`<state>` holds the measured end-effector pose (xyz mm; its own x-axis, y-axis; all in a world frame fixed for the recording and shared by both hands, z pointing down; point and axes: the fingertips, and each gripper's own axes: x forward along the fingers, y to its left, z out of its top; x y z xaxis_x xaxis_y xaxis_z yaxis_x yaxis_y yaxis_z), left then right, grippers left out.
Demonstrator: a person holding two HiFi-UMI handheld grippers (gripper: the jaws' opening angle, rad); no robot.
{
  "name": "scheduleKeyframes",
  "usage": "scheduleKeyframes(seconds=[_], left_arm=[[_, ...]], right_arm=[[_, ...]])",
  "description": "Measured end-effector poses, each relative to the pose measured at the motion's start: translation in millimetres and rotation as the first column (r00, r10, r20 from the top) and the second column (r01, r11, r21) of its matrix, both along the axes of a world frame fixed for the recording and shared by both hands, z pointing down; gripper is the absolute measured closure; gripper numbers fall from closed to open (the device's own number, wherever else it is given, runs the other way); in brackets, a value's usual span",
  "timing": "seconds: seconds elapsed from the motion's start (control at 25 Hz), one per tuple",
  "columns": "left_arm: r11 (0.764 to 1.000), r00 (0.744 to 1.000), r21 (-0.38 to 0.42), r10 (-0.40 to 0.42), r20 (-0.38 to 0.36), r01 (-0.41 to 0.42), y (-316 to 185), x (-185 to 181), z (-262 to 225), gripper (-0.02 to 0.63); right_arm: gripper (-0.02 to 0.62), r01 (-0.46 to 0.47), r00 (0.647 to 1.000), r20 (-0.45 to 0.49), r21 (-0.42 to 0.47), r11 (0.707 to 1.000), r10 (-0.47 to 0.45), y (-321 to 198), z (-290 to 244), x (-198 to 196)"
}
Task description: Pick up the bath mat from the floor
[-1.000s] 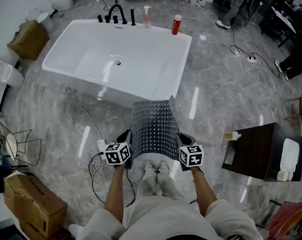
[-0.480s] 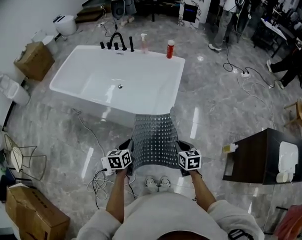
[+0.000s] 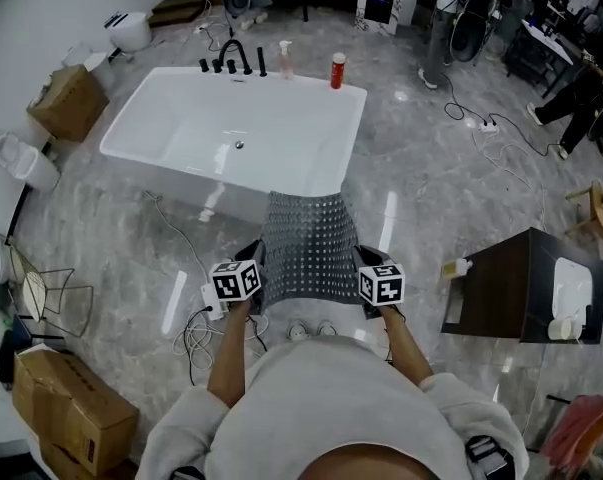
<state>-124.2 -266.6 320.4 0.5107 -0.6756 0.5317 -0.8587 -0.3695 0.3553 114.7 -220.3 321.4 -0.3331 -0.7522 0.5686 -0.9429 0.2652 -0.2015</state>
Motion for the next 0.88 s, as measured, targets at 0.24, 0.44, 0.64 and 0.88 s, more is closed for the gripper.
scheduleKeyframes(seconds=[0.24,0.44,0.64,0.88], left_arm=[[1.000,1.000,-0.003,0.020,-0.001,-0.020,4.7,5.5,2.4,0.586],[1.000,1.000,-0.017,0.023,0.000,-0.023,10.2,6.2,7.7,0.586],[0.999,1.000,-0.027,0.022,-0.005,-0.022,12.4,5.9,10.2,0.586],[0.999,1.000,-0.031,0.026,-0.008,-0.026,12.2,3.5,11.3,0.586]], right_arm=[[0.570,0.000,1.000,0.002,0.000,1.000,0.000,5.4,-0.3,-4.0],[0.571,0.018,1.000,-0.004,-0.011,1.000,-0.018,9.6,4.2,-11.0],[0.571,0.026,1.000,-0.008,-0.020,0.999,-0.026,10.2,6.1,-12.5],[0.571,0.028,1.000,-0.011,-0.026,0.999,-0.029,9.5,7.3,-14.3]])
